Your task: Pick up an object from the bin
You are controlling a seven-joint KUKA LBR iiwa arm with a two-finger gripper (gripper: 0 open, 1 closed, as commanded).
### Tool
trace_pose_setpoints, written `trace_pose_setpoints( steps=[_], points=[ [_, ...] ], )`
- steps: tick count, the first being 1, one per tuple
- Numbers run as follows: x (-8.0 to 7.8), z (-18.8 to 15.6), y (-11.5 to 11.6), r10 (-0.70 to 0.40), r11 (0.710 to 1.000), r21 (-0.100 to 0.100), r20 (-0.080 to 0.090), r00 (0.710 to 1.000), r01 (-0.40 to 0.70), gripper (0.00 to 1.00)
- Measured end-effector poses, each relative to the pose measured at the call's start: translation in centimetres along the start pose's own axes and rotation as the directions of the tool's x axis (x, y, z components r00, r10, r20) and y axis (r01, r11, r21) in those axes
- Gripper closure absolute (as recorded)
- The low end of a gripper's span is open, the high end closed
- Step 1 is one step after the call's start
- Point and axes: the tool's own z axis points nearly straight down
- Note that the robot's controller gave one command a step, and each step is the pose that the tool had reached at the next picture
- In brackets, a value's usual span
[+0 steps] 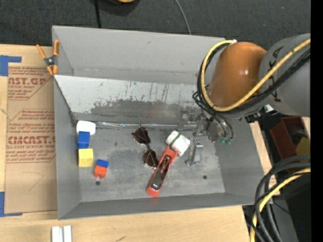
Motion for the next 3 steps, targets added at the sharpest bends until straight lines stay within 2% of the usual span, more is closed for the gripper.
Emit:
trace_pose_setpoints(
  steps=[1,2,3],
  points=[
    [-0.1,-0.5,0.0,0.000,1.000,0.000,0.007,1.000,0.000,0.00],
    [0.0,1.7,0.4,-0.105,0.994,0.002,0.014,0.994,0.105,0.00],
    [1.4,6.4,2.0,-0.310,0.951,0.001,0.006,0.951,0.310,0.00]
  ],
)
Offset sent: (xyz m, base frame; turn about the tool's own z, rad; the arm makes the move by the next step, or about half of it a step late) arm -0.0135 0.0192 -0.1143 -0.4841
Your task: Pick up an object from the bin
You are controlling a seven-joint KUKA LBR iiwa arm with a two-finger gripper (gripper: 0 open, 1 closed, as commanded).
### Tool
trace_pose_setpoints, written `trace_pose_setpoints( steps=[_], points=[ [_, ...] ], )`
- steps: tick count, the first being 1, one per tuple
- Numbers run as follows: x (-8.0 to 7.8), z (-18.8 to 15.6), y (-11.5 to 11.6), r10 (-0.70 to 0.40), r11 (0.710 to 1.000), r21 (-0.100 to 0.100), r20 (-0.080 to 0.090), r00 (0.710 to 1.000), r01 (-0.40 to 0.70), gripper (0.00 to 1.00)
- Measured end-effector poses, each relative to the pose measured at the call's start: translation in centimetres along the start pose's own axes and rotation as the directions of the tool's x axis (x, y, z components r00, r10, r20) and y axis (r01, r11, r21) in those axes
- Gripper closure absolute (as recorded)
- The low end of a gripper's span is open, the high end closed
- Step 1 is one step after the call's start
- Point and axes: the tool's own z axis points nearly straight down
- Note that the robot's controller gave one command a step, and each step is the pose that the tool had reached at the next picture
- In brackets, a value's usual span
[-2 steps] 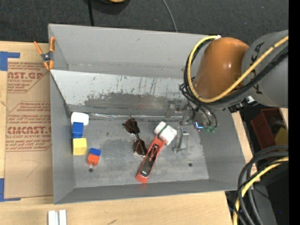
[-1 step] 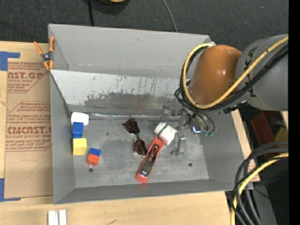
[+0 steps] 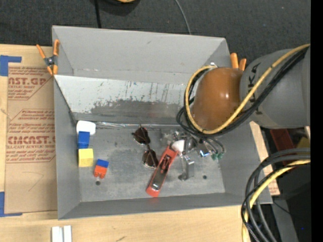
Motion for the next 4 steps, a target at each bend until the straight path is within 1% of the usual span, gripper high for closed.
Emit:
trace_pose_setpoints(
  steps=[1,2,3,4],
  points=[
    [0.3,-0.1,-0.3,-0.059,0.998,0.004,0.006,0.998,0.059,0.00],
    [-0.5,4.8,0.3,-0.144,0.990,0.001,0.003,0.990,0.144,0.00],
    [-0.5,5.2,1.1,-0.125,0.992,0.003,0.008,0.992,0.125,1.00],
    [-0.4,5.0,1.2,-0.122,0.992,0.003,0.008,0.992,0.122,1.00]
  ],
)
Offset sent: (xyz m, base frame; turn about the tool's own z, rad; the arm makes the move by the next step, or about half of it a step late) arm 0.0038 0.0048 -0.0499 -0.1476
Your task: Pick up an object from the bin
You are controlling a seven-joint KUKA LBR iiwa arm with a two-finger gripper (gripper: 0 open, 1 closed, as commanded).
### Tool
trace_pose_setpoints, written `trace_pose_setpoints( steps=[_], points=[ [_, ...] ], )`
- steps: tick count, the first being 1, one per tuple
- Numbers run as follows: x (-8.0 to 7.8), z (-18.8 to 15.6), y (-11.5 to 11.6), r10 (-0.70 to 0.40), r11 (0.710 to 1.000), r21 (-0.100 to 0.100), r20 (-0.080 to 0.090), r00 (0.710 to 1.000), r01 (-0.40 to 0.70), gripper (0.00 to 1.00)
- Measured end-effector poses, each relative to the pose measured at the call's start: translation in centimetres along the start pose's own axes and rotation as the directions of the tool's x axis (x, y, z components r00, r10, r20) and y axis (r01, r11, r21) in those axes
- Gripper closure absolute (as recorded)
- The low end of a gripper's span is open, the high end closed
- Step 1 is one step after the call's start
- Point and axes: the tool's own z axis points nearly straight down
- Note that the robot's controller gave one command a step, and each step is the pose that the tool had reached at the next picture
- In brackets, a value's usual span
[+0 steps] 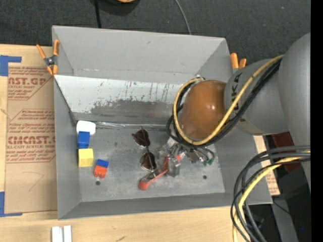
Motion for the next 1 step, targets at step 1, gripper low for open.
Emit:
trace_pose_setpoints(
  steps=[1],
  points=[
    [0.05,-0.21,0.06,0.000,1.000,-0.001,-0.002,1.000,0.000,1.00]
  ],
)
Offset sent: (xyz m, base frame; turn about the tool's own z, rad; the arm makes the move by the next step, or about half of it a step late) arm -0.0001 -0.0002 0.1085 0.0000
